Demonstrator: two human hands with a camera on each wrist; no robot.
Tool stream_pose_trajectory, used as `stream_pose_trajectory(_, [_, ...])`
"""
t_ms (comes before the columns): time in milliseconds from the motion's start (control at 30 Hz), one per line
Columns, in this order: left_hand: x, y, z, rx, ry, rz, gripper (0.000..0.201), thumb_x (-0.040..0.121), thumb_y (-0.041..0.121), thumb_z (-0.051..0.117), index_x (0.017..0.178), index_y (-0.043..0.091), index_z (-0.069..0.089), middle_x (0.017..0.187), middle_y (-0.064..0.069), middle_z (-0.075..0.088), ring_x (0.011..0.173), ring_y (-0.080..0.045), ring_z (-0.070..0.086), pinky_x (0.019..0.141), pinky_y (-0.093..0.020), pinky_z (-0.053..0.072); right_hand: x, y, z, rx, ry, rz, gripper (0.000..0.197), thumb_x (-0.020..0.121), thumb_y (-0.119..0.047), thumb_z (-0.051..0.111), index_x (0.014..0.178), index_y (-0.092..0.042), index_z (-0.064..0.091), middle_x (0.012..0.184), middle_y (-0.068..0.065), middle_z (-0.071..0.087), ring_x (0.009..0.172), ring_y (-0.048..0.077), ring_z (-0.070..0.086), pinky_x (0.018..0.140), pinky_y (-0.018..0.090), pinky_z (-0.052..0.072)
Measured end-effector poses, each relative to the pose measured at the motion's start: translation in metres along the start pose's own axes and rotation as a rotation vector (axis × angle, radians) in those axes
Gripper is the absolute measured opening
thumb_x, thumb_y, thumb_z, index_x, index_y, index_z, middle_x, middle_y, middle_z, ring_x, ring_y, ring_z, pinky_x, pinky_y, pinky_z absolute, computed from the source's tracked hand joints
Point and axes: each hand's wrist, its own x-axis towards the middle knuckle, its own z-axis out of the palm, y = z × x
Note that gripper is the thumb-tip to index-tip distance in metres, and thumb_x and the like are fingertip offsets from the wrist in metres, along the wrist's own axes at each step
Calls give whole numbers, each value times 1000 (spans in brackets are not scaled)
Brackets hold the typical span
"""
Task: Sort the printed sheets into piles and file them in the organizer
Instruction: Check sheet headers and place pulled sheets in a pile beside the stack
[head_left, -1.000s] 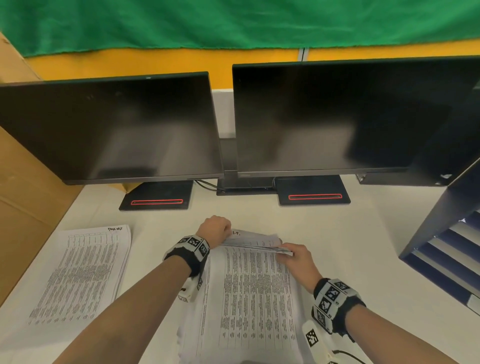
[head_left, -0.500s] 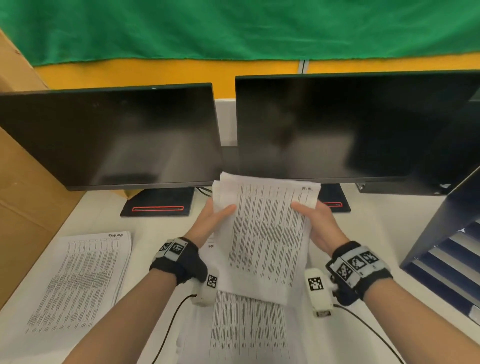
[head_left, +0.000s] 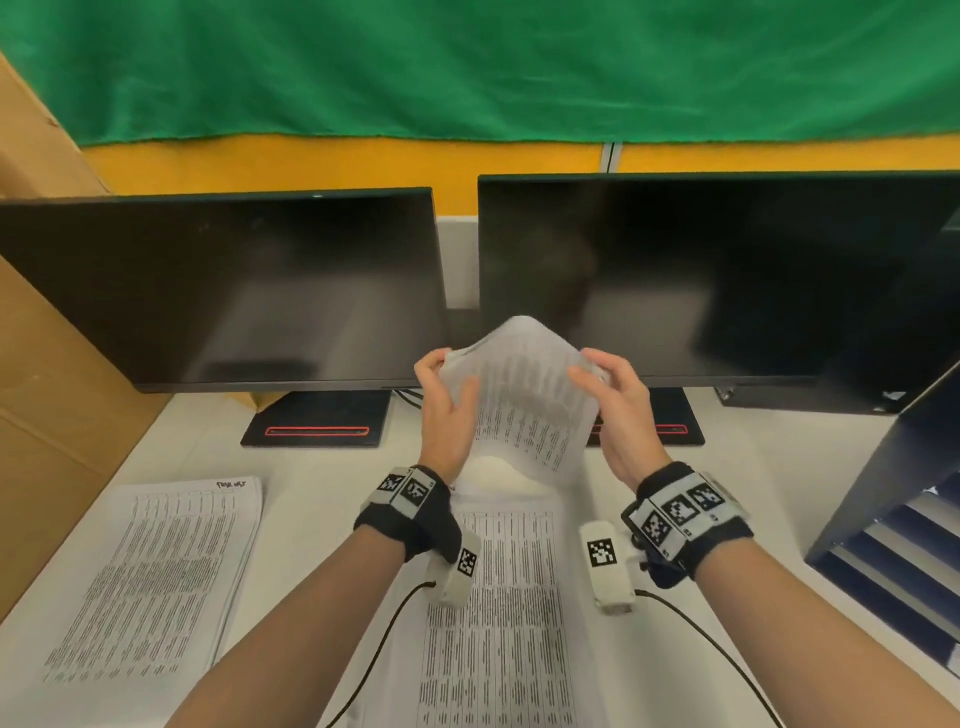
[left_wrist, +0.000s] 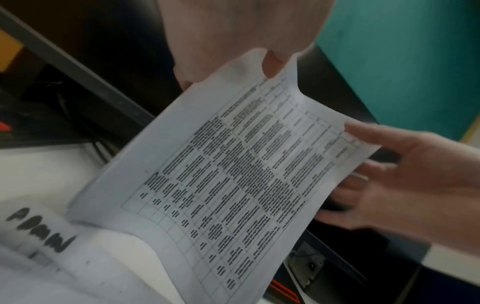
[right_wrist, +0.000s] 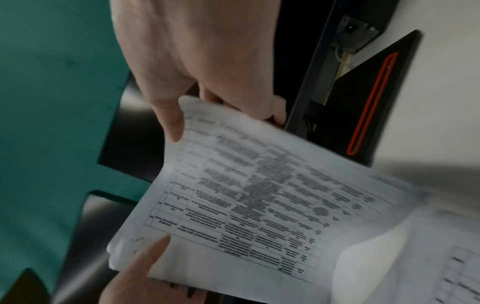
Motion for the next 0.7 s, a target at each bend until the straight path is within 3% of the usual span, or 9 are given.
stream_pose_trajectory(67, [7, -8, -2, -7, 41, -65, 37, 91, 23, 50, 120, 35, 29, 116, 1, 48, 106, -18, 55, 92, -41, 50, 6, 8, 2, -14, 47, 30, 29, 88, -20, 62, 115, -14, 54, 117, 7, 63, 104, 17, 62, 95, 42, 49])
stream_pose_trajectory(100, [9, -9, -2, -18, 54, -96, 38, 92, 23, 49, 122, 34, 29, 116, 0, 48, 105, -17, 54, 91, -38, 49, 8, 12, 4, -28, 49, 51, 27, 90, -22, 58, 115, -15, 51, 117, 8, 62, 104, 18, 61, 96, 44, 48])
stream_pose_trajectory(167, [13, -10, 0, -46, 65, -130, 33, 97, 23, 44, 125, 26, 27, 107, 4, 49, 95, -9, 54, 80, -25, 48, 12, 16, 11, -17, 26, 91, 20, 93, -26, 51, 113, -23, 47, 119, 7, 60, 107, 20, 60, 96, 46, 48])
stream_pose_trajectory(267, [17, -10, -1, -90, 77, -180, 23, 100, 28, 38, 121, 22, 29, 101, 3, 53, 90, -13, 56, 75, -29, 51, 14, 16, 21, 41, 28, 120, 9, 96, -26, 43, 102, -29, 50, 114, 3, 61, 106, 20, 59, 92, 41, 47])
stream_pose_trajectory(367, [17, -18, -3, -80, 75, -222, 12, 101, 20, 36, 113, 21, 38, 98, 6, 54, 91, -12, 55, 70, -22, 46, 14, 24, 21, -5, 53, 135, 11, 94, -18, 41, 97, -19, 51, 112, 6, 58, 106, 24, 55, 93, 44, 44])
stream_pose_trajectory(467, [14, -32, -3, -16, 69, -262, 19, 98, 13, 42, 115, 21, 40, 99, 9, 53, 87, 0, 53, 65, -12, 41, 14, 37, 18, -69, 63, 192, 18, 93, -8, 39, 110, -13, 43, 111, 8, 53, 100, 22, 54, 84, 39, 47])
stream_pose_trajectory(533, [13, -42, -5, 27, 68, -303, 25, 96, 15, 47, 121, 17, 43, 106, 4, 56, 92, -6, 56, 73, -16, 44, 13, 46, 19, -92, 58, 233, 25, 93, -5, 39, 115, -15, 37, 106, 3, 52, 91, 14, 53, 77, 34, 48])
stream_pose_trajectory(633, [12, -57, -8, 142, 38, -342, 33, 95, 19, 48, 128, 10, 50, 119, -8, 61, 110, -25, 58, 91, -32, 46, 11, 65, 20, -121, 17, 232, 31, 94, -5, 42, 119, -22, 35, 117, 3, 53, 102, 16, 54, 94, 37, 47])
stream_pose_trajectory(700, [13, -59, -8, 173, 24, -361, 33, 96, 18, 46, 128, 9, 51, 122, -11, 61, 112, -28, 57, 96, -37, 47, 6, 75, 23, -134, 16, 223, 37, 95, -2, 41, 129, -18, 42, 125, 3, 54, 110, 17, 53, 103, 36, 42])
